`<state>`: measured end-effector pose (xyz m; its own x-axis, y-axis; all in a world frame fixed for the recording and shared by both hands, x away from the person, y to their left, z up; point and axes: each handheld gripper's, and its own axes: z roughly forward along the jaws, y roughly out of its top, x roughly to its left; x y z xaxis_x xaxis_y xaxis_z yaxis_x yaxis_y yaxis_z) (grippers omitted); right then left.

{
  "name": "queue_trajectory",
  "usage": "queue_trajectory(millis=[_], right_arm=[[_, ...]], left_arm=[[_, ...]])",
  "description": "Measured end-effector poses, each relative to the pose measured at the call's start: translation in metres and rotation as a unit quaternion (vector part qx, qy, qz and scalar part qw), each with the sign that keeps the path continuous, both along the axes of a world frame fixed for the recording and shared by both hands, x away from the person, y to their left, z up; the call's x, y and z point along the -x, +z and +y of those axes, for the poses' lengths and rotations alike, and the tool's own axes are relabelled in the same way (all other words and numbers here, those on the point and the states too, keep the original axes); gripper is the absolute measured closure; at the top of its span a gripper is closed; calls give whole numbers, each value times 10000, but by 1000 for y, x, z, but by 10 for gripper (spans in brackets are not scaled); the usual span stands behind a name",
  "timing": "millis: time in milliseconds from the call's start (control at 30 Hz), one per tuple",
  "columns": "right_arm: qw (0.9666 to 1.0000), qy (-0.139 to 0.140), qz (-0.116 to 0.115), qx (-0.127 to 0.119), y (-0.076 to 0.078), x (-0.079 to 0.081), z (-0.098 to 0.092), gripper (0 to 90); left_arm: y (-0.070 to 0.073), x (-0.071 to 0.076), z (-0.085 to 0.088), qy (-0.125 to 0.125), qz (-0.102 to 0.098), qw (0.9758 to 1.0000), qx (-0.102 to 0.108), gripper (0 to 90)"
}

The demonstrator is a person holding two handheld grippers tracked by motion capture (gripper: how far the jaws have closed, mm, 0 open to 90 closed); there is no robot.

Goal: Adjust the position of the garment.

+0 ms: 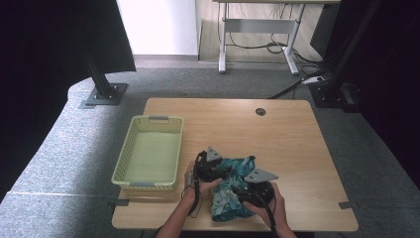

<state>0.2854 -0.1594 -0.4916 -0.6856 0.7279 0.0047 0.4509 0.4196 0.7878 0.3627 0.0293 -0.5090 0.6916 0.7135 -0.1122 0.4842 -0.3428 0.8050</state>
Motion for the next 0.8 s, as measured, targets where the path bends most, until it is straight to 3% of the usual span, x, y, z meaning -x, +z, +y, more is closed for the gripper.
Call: queue_trajectory(millis=[100,200,333,567,800], right_arm=[[9991,153,176,341,-9,-12,7,443],[9980,257,418,404,-17,-18,4,444],[9970,205,537,512,-27,-17,-7,432],[9959,227,484,728,-43,-9,-20,384],[9973,156,436,572,-51,-12,-31,358]], left_arm=[[-7,-1,1,28,81,10000,-1,481],[-14,-2,1,83,96,9999,-77,475],[-23,-4,-2,83,179,9996,-188,466],[-34,-6,-3,156,288,9992,-228,464],[-37,-7,2,184,295,9990,-277,459]])
